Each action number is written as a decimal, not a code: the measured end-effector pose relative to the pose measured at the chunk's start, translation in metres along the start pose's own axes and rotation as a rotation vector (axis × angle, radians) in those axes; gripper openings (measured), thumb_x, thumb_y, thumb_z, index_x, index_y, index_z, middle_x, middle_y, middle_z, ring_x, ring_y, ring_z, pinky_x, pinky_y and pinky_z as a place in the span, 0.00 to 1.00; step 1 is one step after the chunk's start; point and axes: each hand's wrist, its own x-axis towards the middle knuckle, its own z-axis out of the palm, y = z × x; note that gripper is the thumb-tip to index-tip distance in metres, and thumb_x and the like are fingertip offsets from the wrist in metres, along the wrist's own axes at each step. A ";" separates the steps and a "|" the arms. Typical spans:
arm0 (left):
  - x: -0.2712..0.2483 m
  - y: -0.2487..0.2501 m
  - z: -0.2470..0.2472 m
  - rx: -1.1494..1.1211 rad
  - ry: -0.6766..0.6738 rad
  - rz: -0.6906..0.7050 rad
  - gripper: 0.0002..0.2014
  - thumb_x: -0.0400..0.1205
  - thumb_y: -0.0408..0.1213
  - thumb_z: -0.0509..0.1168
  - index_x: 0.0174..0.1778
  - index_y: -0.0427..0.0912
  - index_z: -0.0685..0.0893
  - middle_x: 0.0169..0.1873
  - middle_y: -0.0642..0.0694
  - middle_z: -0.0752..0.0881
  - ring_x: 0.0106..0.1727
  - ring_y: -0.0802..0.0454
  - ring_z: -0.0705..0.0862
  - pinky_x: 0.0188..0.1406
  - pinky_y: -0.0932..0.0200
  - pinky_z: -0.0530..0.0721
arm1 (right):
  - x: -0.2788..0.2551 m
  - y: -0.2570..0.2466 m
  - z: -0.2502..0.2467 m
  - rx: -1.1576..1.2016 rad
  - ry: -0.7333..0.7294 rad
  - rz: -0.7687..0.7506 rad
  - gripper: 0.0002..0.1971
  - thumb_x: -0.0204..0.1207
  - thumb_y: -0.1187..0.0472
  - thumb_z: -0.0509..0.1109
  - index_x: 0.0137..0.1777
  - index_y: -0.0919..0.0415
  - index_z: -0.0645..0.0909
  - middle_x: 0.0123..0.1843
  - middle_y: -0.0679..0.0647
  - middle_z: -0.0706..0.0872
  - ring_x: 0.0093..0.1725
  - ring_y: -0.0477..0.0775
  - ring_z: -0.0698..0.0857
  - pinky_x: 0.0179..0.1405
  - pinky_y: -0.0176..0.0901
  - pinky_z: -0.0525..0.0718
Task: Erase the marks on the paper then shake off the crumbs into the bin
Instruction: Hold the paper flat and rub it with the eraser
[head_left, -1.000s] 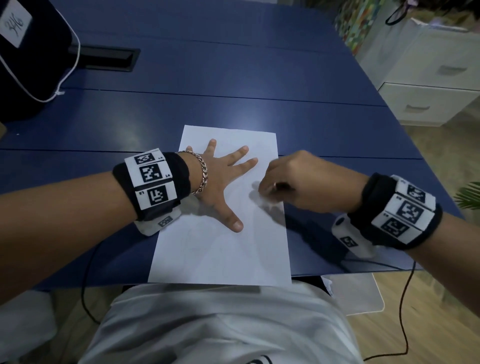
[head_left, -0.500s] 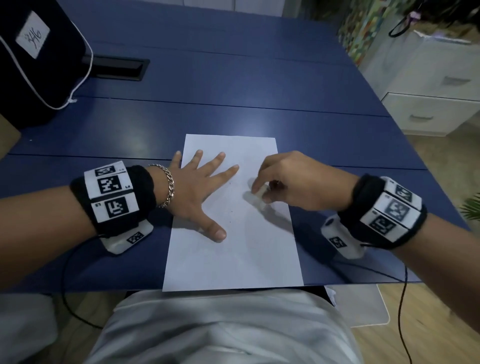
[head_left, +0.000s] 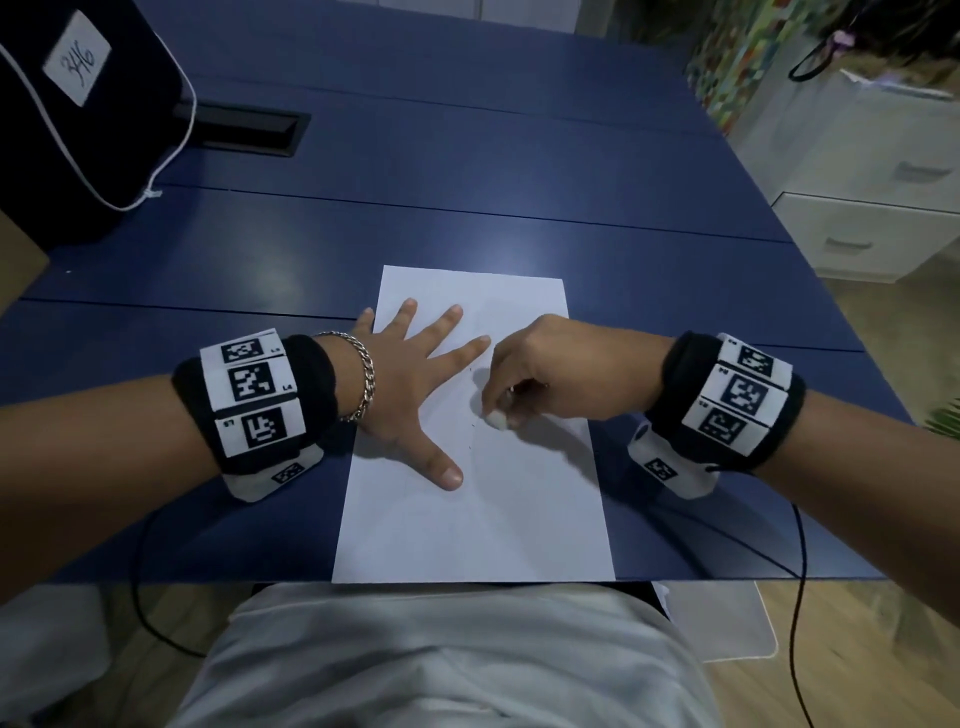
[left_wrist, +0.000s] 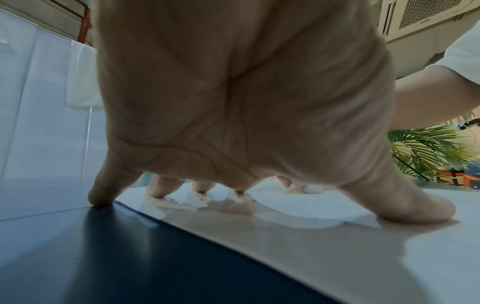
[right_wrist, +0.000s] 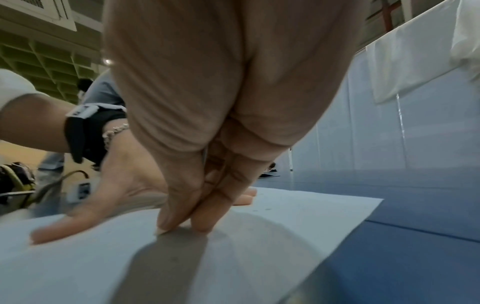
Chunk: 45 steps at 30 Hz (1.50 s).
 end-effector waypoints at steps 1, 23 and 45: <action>0.000 0.000 0.000 0.006 0.001 0.000 0.76 0.44 0.95 0.55 0.79 0.72 0.16 0.84 0.53 0.17 0.88 0.30 0.26 0.85 0.19 0.41 | 0.002 0.005 -0.002 -0.016 0.034 0.014 0.11 0.79 0.64 0.77 0.57 0.51 0.94 0.50 0.46 0.91 0.47 0.44 0.86 0.49 0.31 0.81; 0.001 -0.001 -0.002 -0.012 -0.014 0.011 0.76 0.48 0.93 0.61 0.80 0.72 0.18 0.84 0.54 0.18 0.88 0.31 0.25 0.83 0.17 0.38 | -0.028 0.010 -0.008 0.011 0.194 0.132 0.08 0.80 0.58 0.79 0.58 0.50 0.93 0.51 0.38 0.90 0.42 0.34 0.84 0.50 0.23 0.78; 0.036 0.002 -0.023 -0.025 -0.010 0.023 0.81 0.44 0.91 0.64 0.82 0.68 0.19 0.84 0.62 0.19 0.89 0.35 0.26 0.83 0.16 0.40 | -0.014 0.021 0.003 0.047 0.068 0.055 0.11 0.77 0.65 0.77 0.55 0.50 0.94 0.49 0.40 0.87 0.43 0.35 0.83 0.47 0.23 0.76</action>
